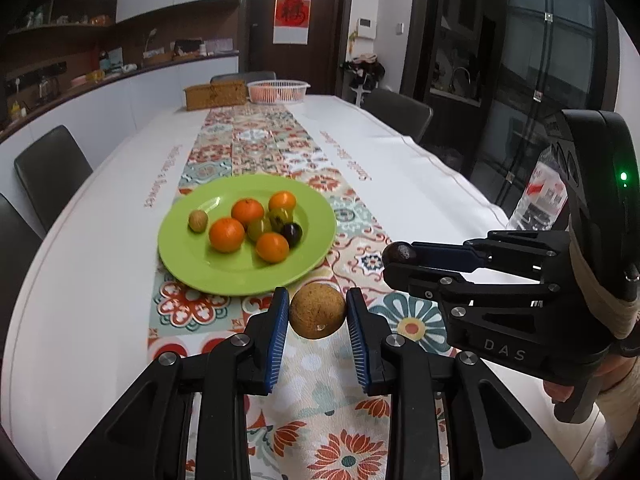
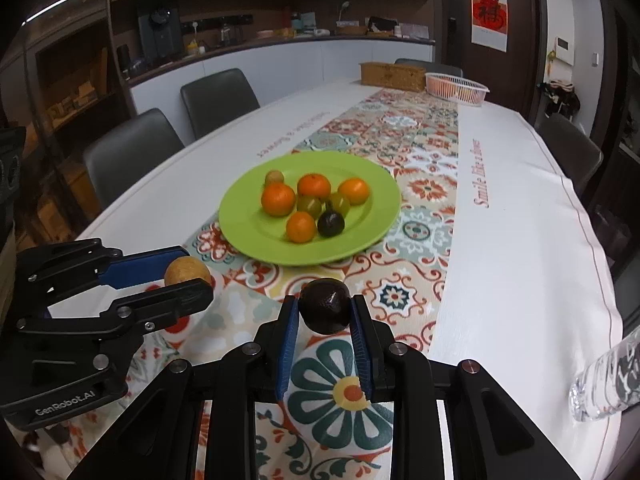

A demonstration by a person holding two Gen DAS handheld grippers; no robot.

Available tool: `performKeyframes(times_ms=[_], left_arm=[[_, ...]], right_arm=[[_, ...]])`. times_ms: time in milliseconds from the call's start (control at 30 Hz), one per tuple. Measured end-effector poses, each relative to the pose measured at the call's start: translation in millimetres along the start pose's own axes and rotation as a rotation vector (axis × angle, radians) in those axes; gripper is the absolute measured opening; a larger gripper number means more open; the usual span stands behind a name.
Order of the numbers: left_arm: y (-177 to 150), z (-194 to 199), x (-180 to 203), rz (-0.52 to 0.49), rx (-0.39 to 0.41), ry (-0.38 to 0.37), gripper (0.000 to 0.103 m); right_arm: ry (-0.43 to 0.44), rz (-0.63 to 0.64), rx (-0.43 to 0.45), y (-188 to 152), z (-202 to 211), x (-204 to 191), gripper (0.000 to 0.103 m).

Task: Organize fruits
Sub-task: 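Grasp the brown round fruit with the left gripper while the right gripper grasps the dark plum, then lower the brown fruit and dark plum onto the green plate and open both grippers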

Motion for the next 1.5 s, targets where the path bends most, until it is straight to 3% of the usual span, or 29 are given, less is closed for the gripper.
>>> performKeyframes(times_ms=[333, 833, 1500], left_arm=[[30.4, 10.5, -11.5, -0.021, 0.072, 0.035, 0.029], [66.3, -19.6, -50.0, 0.014, 0.097, 0.074, 0.029], [68.1, -115.3, -115.2, 0.084, -0.009, 0.07, 0.029]], right_arm=[[-0.002, -0.011, 0.073, 34.4, 5.2, -7.3, 0.027], [-0.011, 0.009, 0.13, 83.7, -21.9, -12.4, 0.027], [-0.007, 0.029, 0.012, 93.6, -122.9, 2.7, 0.027]])
Point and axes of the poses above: each gripper's, at about its wrist camera, not at the fingertips, and z roughly against the way its jaws point, x to its right, y to its top, the point moved 8 cm from there along -z, roughly the way its jaws point, and after that the axes turned 13 degrees about x, right-handed, at the moved point
